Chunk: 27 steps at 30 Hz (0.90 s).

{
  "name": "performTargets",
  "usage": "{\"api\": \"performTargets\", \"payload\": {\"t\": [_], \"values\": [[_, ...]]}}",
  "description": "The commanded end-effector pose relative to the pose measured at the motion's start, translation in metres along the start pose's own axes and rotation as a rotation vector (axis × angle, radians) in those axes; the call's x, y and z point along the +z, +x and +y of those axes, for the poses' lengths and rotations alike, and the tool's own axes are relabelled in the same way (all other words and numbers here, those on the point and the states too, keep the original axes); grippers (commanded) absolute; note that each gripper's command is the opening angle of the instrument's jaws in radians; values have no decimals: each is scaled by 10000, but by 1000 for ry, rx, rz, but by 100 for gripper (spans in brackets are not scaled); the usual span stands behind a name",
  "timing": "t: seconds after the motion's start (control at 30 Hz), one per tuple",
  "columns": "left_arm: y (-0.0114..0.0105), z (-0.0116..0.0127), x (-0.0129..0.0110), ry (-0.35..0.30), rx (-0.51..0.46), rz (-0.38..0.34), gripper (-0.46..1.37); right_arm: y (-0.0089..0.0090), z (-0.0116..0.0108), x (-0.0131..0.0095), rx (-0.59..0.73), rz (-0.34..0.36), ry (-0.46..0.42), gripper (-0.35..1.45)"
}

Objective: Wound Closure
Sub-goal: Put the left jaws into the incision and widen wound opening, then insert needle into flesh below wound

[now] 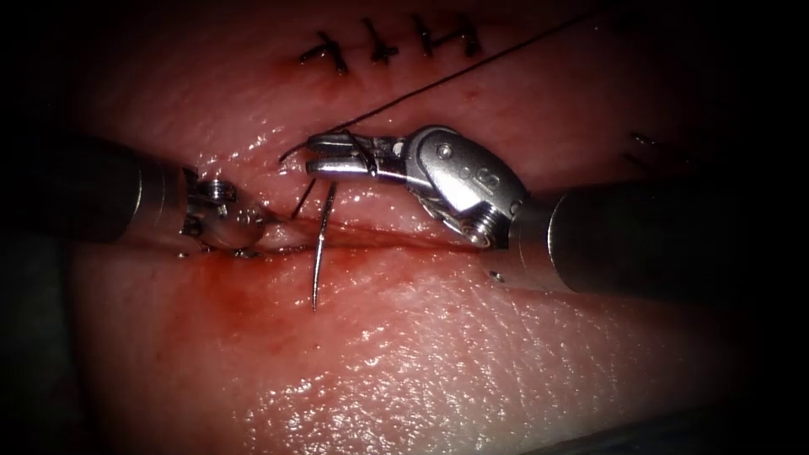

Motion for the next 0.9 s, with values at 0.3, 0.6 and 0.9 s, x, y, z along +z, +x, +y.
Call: {"api": "performTargets", "payload": {"t": [0.3, 0.6, 0.9], "values": [[0, 1, -1, 5, -24, 0, 93, -9, 11, 8, -230, -82, -45, -35], [-1, 2, -1, 5, -23, 0, 78, -11, 14, 15, -349, -63, -78, -35], [-2, 2, -1, 6, -28, 3, 72, -17, 8, 28, -383, -46, -78, -35]]}}
